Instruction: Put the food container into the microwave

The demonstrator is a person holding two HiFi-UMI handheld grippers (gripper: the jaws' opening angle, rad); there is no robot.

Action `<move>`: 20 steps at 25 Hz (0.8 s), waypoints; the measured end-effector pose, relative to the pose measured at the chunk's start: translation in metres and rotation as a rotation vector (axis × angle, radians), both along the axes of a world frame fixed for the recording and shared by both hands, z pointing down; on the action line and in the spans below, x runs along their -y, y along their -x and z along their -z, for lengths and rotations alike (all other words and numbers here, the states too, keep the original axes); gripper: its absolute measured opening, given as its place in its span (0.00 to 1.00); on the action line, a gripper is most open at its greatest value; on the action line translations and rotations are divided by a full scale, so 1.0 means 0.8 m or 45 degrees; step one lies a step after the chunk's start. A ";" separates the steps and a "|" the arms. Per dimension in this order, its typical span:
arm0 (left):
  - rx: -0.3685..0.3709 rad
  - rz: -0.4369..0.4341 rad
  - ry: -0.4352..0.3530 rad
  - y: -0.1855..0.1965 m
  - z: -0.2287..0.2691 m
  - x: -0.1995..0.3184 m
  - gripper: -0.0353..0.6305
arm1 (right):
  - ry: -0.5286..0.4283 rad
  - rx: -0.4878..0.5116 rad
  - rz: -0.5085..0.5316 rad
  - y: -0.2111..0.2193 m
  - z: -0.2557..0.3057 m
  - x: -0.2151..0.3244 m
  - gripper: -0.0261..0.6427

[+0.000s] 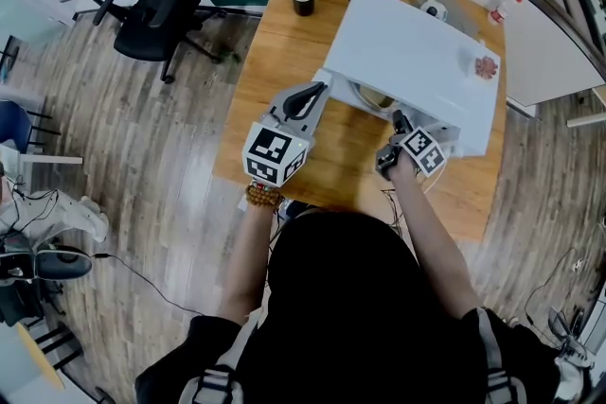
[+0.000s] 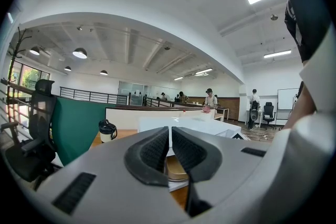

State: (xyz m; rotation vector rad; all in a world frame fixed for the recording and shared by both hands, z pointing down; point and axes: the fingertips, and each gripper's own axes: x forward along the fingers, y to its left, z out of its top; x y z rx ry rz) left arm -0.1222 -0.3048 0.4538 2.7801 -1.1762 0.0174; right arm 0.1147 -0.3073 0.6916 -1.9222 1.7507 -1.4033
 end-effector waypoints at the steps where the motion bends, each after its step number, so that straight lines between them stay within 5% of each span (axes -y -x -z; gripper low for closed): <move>1: 0.002 0.000 0.004 0.000 -0.002 0.000 0.11 | -0.002 -0.001 0.001 -0.001 0.000 -0.001 0.22; 20: -0.002 -0.028 0.003 0.003 0.003 0.002 0.11 | -0.024 0.031 0.005 0.016 0.016 -0.020 0.20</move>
